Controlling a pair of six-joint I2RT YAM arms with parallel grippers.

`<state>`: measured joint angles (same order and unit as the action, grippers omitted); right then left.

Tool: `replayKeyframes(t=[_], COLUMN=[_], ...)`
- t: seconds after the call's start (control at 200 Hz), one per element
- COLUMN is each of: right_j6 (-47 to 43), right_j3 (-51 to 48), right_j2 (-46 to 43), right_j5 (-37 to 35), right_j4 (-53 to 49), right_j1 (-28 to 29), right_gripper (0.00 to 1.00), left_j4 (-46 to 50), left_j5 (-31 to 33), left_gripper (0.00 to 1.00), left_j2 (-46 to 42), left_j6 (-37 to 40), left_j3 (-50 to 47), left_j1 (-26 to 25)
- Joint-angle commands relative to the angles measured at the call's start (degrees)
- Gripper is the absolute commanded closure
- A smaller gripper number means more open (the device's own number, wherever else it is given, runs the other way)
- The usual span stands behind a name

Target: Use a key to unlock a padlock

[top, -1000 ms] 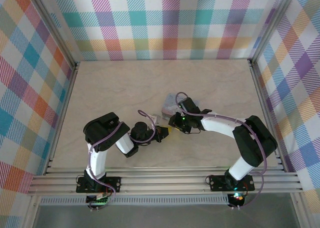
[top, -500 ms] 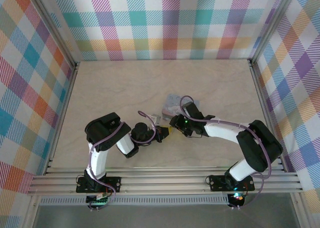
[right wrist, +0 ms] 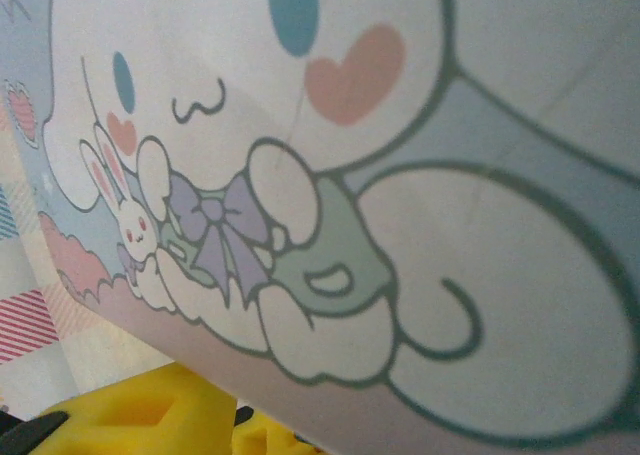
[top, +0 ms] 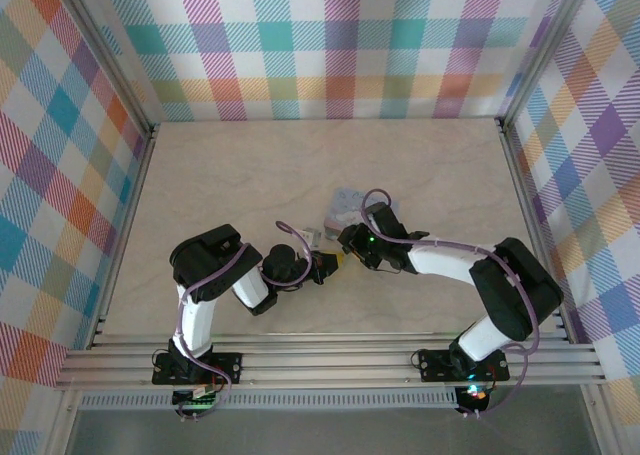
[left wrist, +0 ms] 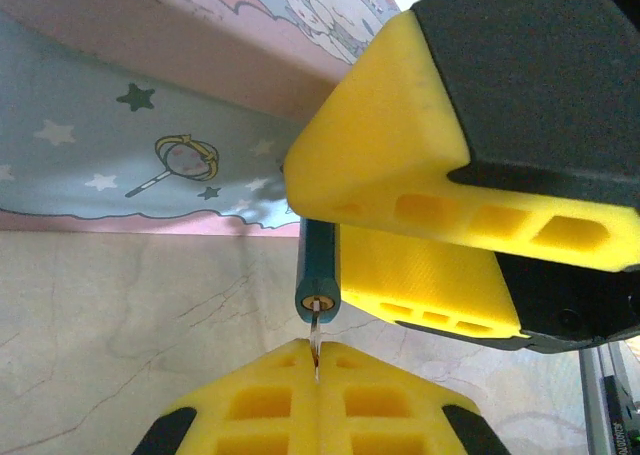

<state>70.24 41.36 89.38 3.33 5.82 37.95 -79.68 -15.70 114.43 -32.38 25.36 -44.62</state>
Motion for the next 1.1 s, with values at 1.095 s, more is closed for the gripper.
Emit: replayKeyframes(t=[1.095], right_j6=[0.45], right_j3=[0.06], right_j2=[2.84], right_j5=[2.52], right_j4=[-8.55], right_j1=[0.61], right_gripper=[0.59], left_j4=[10.02], left_j5=[-3.10], left_gripper=[1.00], left_j2=[-5.91], left_j6=[3.22], left_j3=[1.21], left_j1=[-1.44])
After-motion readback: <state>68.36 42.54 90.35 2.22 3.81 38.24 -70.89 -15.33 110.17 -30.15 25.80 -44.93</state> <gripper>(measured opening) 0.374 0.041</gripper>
